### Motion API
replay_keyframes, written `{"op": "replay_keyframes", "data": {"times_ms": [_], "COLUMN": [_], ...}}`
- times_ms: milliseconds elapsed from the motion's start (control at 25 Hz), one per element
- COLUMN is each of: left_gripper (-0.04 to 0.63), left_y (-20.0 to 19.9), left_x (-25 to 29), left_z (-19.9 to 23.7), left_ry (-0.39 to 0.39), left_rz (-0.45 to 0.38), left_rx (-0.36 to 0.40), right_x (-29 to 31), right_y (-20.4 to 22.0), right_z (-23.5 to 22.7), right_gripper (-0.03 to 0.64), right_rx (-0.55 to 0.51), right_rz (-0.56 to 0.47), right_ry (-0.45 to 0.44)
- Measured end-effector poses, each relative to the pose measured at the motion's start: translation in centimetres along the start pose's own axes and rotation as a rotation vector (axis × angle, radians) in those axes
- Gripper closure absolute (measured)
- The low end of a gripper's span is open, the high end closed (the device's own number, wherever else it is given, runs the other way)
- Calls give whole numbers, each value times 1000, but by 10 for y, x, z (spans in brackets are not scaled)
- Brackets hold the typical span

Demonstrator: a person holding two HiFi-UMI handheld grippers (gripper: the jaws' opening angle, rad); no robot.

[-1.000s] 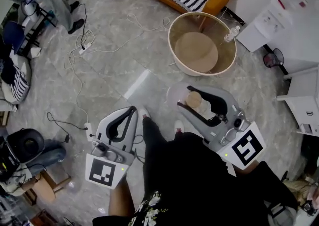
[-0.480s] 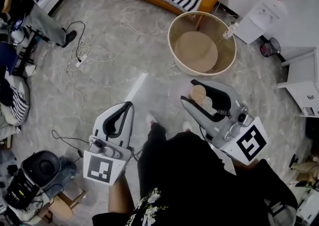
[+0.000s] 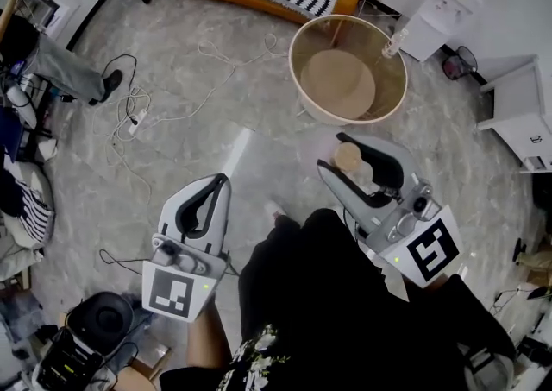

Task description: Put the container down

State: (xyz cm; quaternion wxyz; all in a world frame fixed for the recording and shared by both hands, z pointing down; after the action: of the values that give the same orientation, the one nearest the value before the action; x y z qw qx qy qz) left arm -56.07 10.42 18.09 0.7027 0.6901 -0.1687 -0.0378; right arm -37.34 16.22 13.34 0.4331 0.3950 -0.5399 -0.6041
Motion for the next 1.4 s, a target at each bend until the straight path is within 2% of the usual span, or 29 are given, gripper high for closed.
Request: {"op": "replay_keyframes", "data": {"times_ms": [200,560,960,1400], "left_gripper": [583,583,581,581], "left_y": [12,10,16,3], "left_x": [-11,-1,-6,43], "left_z": [17,41,118,211], "left_ry": [36,53,-11,36], "left_rz": [5,16,46,65], "left_rx": [-18,-7,-43,-34], "right_x": [10,37,126,216], "right_y": [3,11,20,18], "right_z": [6,1,-13,-60], "right_gripper": [483,483,482,482], "right_rx": [4,2,28,27], "right_rz": [20,48,48,45], "right_ry": [79,84,42,63]}}
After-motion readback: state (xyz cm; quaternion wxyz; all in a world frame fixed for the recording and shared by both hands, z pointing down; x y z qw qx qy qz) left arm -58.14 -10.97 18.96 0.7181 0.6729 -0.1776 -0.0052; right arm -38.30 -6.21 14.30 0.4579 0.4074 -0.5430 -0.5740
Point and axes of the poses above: the fingertips, and each gripper's own axes: x forward along the fingers, z to its left, y out of its underside, the point moved 5 cm from there along -x, backward along the fingers, and after that the axes turned 9 degrees about y, right-handed, at the moved point
